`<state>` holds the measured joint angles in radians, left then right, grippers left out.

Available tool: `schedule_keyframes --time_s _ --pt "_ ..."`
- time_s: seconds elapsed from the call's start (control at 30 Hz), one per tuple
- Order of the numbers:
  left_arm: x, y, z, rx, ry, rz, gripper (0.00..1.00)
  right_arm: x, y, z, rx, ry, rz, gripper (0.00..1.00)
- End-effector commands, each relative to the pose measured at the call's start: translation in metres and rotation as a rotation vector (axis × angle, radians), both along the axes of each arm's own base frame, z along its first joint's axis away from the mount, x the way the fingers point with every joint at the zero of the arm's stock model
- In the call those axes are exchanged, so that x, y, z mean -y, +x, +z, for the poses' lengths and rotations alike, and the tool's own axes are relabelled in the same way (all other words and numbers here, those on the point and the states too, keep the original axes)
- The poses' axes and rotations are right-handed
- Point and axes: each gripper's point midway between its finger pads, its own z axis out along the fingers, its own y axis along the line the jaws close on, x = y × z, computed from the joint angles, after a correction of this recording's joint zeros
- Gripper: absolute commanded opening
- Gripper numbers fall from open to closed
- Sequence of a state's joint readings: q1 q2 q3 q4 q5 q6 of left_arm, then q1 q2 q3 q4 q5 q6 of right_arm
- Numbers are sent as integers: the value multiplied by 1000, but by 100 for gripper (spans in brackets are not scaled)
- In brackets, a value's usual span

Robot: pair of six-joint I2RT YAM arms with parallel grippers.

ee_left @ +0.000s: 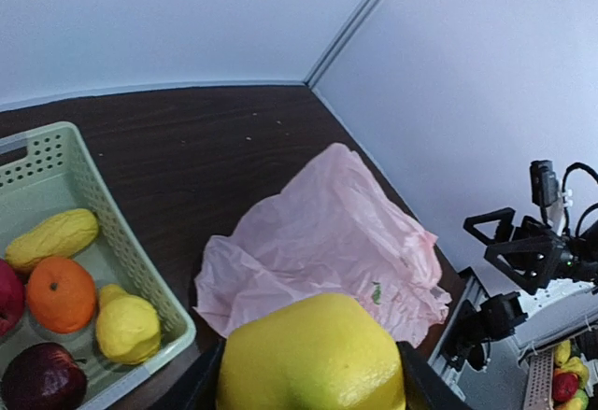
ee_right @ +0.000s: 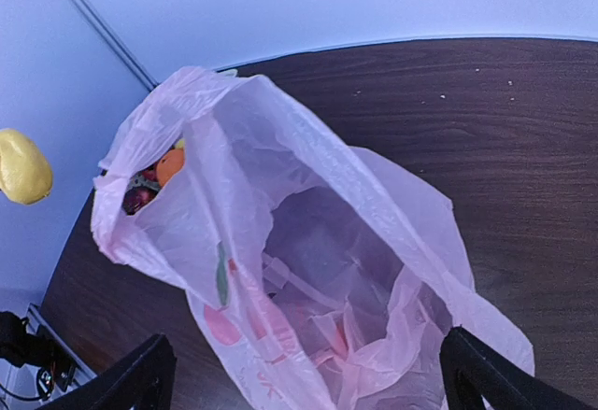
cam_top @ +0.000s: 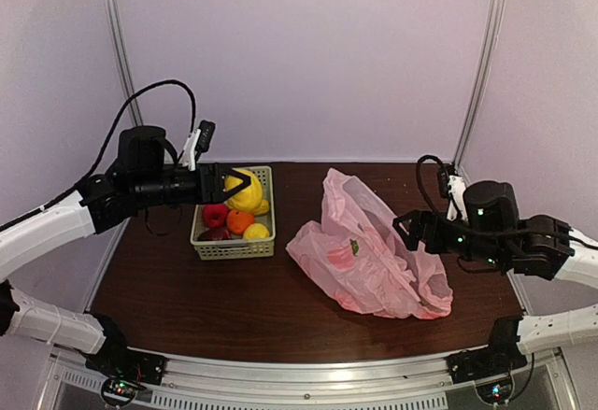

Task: Untie the knot of the plastic bag and take out the fruit
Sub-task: Place the fake fruit in the bin.

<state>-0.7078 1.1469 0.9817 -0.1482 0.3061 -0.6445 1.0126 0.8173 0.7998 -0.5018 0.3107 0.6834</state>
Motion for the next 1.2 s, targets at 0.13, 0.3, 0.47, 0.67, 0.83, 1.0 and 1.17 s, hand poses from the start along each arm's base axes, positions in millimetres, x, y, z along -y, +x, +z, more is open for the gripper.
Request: schedule_keyframes --time_s 0.13,0.3,0.47,0.67,0.83,1.0,1.17 --pt "-77 78 -58 -20 250 214 41 50 35 -33 -86 -61 -153 100" --pt "-104 106 -89 12 349 300 42 65 37 -23 -58 -15 -193 100" --pt "-117 124 -121 4 402 344 43 79 33 -22 -58 -20 -235 100" --pt "-118 138 -147 27 416 362 43 82 31 -28 -62 4 -248 100" --pt "-118 144 -171 11 443 363 43 80 34 -33 -70 1 -249 100" --pt "-120 149 -191 -7 480 364 44 78 37 -35 -72 2 -246 100" --pt "-126 152 -208 -23 522 385 46 77 39 -37 -75 5 -243 100"
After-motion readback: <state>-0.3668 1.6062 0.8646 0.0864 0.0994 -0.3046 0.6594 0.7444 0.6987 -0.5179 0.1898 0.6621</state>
